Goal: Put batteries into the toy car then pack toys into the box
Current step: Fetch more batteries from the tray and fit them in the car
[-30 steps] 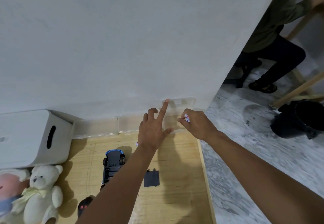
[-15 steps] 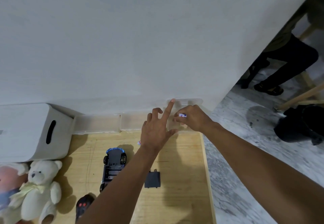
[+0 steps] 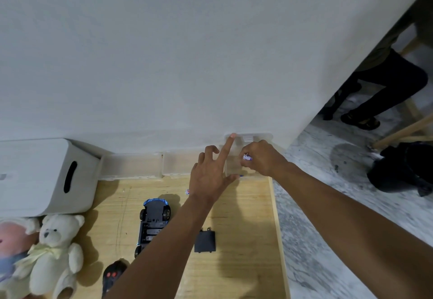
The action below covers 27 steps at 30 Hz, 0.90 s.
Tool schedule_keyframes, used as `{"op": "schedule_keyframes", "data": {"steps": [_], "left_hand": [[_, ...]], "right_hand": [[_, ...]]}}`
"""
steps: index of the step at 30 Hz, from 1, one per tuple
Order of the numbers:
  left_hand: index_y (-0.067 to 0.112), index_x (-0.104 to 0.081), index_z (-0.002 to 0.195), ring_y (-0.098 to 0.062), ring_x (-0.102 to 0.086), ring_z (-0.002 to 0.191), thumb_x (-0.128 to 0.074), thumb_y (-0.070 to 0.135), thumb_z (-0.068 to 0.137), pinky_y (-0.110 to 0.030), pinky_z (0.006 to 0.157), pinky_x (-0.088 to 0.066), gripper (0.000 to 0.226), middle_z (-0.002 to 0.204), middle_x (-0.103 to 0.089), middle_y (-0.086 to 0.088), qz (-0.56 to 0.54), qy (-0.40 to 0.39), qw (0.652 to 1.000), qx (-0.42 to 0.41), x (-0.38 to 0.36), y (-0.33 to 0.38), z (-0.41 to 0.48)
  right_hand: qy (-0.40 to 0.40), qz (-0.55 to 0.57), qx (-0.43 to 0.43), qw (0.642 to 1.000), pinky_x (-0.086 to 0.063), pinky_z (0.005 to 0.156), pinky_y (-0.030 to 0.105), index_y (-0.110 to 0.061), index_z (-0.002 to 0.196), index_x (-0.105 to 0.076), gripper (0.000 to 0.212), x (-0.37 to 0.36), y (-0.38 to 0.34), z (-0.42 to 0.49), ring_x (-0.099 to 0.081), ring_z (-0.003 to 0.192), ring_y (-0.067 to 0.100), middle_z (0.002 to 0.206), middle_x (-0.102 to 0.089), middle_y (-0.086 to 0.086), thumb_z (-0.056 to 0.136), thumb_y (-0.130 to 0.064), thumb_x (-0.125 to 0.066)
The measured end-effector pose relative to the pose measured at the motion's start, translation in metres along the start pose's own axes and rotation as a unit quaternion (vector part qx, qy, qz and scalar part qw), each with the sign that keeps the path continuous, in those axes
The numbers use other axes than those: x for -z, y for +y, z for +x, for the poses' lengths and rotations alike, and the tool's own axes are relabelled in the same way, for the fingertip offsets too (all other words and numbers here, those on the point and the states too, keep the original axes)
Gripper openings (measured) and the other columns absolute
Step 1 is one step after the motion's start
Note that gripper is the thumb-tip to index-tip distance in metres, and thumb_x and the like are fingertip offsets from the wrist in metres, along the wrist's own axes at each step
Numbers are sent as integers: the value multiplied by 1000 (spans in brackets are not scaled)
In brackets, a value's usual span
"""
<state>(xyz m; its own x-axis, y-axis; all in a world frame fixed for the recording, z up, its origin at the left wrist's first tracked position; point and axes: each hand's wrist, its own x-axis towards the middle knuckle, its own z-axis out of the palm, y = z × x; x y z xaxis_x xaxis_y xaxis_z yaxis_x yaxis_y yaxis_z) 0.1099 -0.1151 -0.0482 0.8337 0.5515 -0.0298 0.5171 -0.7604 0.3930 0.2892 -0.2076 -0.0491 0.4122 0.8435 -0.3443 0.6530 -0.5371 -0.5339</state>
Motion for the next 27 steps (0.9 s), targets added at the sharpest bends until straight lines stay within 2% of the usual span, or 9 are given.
{"op": "schedule_keyframes", "data": {"steps": [5, 9, 12, 15, 19, 21, 23, 25, 27], "left_hand": [[60, 24, 148, -23, -53, 101, -68, 69, 83, -37, 70, -56, 113, 128, -44, -2, 4, 2, 1000, 1, -1, 1, -1], [60, 27, 147, -22, -53, 100, -65, 70, 86, -38, 70, -57, 111, 128, -44, -3, 7, 2, 1000, 6, -2, 0, 0], [59, 25, 149, -22, -53, 99, -62, 74, 85, -37, 69, -56, 109, 126, -43, -2, 8, 6, 1000, 6, -3, 0, 0], [59, 26, 148, -21, -53, 98, -64, 71, 85, -36, 69, -56, 111, 125, -43, -2, 13, 5, 1000, 7, -3, 1, -1], [58, 26, 149, -21, -54, 98, -71, 65, 84, -34, 68, -56, 117, 125, -44, -2, 32, 9, 999, 14, -4, 2, -1], [57, 27, 149, -20, -54, 98, -71, 65, 84, -33, 68, -56, 118, 125, -44, -2, 44, 5, 999, 15, -5, 2, 0], [57, 28, 148, -19, -54, 96, -71, 65, 84, -33, 67, -56, 119, 124, -44, -2, 42, 9, 999, 13, -4, 2, 0], [59, 28, 148, -20, -53, 95, -71, 66, 84, -34, 66, -56, 118, 123, -44, -1, 34, 8, 999, 16, -2, 3, 0], [58, 28, 148, -20, -53, 95, -70, 67, 84, -34, 65, -56, 118, 124, -43, -1, 38, 3, 999, 17, -1, 3, -1]], "right_hand": [[-9, -14, -6, 1000, -58, 86, 32, -22, 113, -74, 29, -6, -4, 0, -70, 94, 16, 107, -74, 0, 85, -29, -77], [40, -85, -14, 995, -53, 73, 31, -27, 107, -72, 19, -3, -9, -6, -69, 86, 21, 100, -72, 2, 90, -34, -68], [27, -145, -39, 988, -47, 69, 31, -27, 108, -68, 21, 1, -11, -10, -67, 88, 25, 101, -68, 3, 92, -39, -62], [-2, -104, -37, 994, -50, 70, 32, -28, 111, -66, 23, 2, -11, -10, -64, 87, 22, 107, -67, 3, 88, -26, -61], [-25, -69, 6, 997, -55, 88, 36, -25, 128, -64, 49, -4, -7, -16, -62, 110, 23, 124, -64, 2, 86, -1, -60], [13, -58, 26, 998, -54, 90, 36, -24, 129, -64, 49, -10, -2, -24, -60, 114, 20, 127, -63, -2, 88, 1, -60], [103, -52, 60, 991, -56, 83, 35, -22, 121, -69, 42, -14, 1, -37, -62, 108, 19, 120, -66, -6, 87, 1, -60], [238, -72, 108, 963, -56, 75, 34, -19, 109, -72, 33, -15, 3, -53, -61, 98, 19, 108, -68, -6, 84, 0, -63], [334, -105, 129, 928, -52, 77, 32, -18, 112, -70, 34, -14, 2, -66, -57, 98, 21, 110, -64, -2, 82, -3, -64]]}}
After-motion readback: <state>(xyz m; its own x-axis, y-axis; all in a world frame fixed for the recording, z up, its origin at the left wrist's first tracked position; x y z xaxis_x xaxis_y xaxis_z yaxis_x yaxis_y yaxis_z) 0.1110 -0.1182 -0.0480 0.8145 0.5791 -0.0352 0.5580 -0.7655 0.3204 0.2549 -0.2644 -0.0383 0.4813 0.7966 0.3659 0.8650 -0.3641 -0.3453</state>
